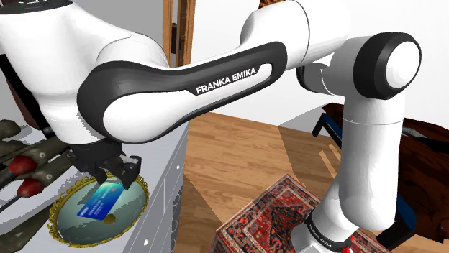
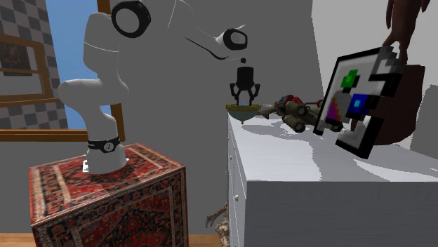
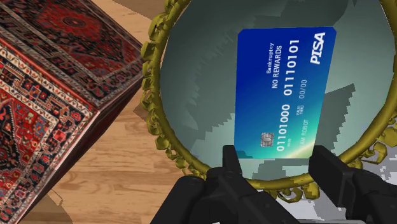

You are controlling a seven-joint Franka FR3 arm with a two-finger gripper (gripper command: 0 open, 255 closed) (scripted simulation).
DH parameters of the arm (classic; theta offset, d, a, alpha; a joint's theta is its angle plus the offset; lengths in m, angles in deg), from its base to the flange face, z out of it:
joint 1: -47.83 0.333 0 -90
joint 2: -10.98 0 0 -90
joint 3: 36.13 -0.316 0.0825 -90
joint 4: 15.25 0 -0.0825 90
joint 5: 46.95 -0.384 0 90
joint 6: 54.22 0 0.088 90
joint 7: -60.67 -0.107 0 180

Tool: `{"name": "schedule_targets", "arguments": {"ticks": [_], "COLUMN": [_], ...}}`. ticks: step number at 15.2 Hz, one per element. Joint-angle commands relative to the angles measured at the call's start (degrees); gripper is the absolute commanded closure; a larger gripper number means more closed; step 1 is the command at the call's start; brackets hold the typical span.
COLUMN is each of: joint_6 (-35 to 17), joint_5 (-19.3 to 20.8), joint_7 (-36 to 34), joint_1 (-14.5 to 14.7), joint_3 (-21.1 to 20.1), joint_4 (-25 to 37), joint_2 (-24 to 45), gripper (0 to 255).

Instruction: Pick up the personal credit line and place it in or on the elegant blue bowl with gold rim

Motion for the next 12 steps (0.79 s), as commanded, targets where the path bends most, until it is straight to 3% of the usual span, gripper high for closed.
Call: {"name": "schedule_targets", "arguments": {"ticks": [1, 2, 7, 12], "joint_6": [0.0, 0.0, 0.0, 6.8], "joint_5": [0.0, 0.0, 0.0, -1.0], "joint_7": [0.0, 0.0, 0.0, 1.0], "joint_1": [0.0, 0.0, 0.0, 1.6], "joint_3": [0.0, 0.0, 0.0, -0.7], "joint_4": [0.0, 0.0, 0.0, 6.6], "joint_2": [0.0, 0.0, 0.0, -0.6], "gripper": [255, 0, 0, 0]}}
